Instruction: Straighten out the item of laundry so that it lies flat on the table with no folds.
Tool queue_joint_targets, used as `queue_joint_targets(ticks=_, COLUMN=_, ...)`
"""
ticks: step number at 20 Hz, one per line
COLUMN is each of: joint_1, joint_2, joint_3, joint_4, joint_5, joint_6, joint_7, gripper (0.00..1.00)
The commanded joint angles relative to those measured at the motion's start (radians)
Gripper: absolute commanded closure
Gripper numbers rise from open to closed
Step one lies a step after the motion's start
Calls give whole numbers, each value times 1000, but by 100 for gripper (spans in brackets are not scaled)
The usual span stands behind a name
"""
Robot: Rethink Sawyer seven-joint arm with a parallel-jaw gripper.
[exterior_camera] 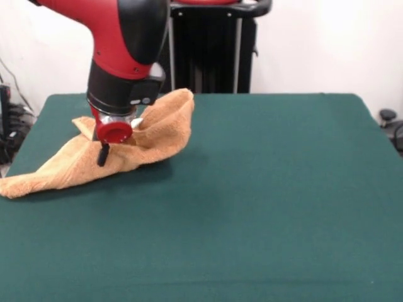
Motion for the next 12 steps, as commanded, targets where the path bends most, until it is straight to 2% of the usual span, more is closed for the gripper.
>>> queue_joint_targets(ticks=1, joint_1=-49, joint_2=26, joint_3=135, joint_4=107, joint_5=-116, joint_6=-92, joint_7=-168, gripper=0)
queue_joint_targets(ticks=6, joint_1=-107, joint_2=-45, joint_3=172, joint_4=168, joint_5=-170, joint_6=-70, joint_7=-217, gripper=0)
queue_joint_targets(ticks=9, joint_1=-134, joint_2=-19, joint_3=174, joint_4=159, joint_5=-235, joint_6=-120, joint_7=-214, gripper=0)
queue_joint_targets(ticks=12, joint_1=-213, joint_2=-40, joint_3=225, joint_4=178, joint_5=-292, joint_6=-122, joint_7=-280, gripper=0)
